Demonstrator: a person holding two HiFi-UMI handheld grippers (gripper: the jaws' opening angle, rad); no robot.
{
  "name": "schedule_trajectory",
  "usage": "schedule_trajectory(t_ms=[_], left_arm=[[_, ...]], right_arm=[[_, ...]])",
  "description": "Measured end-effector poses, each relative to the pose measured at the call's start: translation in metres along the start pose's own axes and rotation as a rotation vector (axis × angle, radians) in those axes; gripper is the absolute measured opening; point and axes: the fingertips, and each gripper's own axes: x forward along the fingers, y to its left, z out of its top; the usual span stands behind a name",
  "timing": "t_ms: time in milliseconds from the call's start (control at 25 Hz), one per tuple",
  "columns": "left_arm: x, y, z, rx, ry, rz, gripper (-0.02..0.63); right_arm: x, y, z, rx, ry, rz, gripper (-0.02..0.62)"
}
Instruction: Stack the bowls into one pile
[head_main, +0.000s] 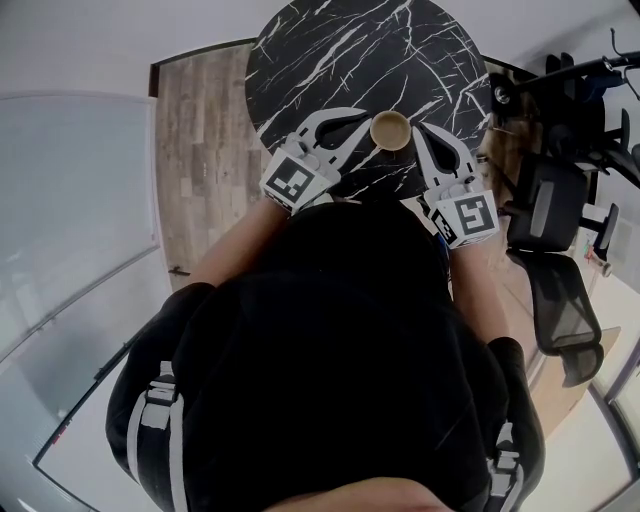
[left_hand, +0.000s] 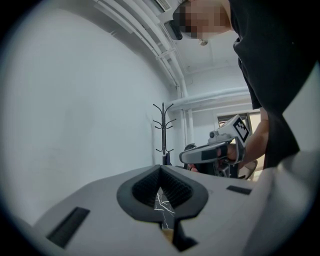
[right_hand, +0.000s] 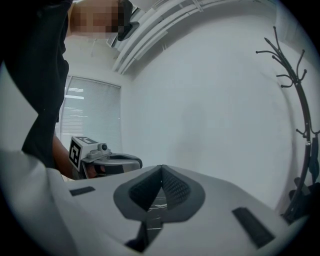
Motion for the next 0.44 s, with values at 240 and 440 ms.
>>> schedule_trajectory(t_ms=[240, 440], left_arm=[[-0.0001, -0.0001, -0.0021, -0.007, -0.001, 0.005, 0.003], [0.0018, 0.0013, -0.0031, -0.012, 0.002, 0.005, 0.003]], right_arm=[[0.0020, 0.0017, -0.0037, 0.006, 0.008, 0.013, -0.003], [0.0036, -0.0013, -0.0047, 0.013, 0.012, 0.013, -0.003]])
